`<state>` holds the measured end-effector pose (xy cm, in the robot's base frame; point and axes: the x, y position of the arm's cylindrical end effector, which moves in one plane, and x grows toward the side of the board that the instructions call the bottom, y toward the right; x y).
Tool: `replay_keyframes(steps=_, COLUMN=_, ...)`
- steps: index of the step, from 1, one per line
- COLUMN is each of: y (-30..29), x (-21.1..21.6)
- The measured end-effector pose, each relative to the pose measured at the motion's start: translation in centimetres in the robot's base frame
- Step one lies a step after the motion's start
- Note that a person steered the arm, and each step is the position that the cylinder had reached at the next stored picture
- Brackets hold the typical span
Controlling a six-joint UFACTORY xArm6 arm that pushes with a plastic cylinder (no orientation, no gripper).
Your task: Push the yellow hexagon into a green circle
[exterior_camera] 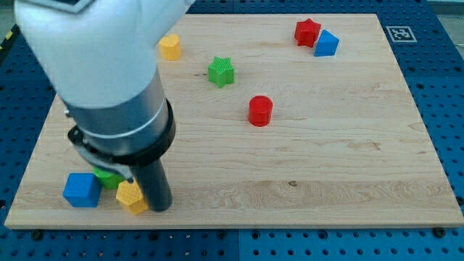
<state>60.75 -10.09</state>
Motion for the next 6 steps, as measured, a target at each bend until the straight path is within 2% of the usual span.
replay_keyframes(steps=1, y=-0.1, x=1.0)
replay_keyframes(steps=3, y=-3.1, x=0.2)
replay_keyframes(steps=4, y=-2.3, x=0.2)
replay_keyframes(steps=6, y=9.5, x=-2.1)
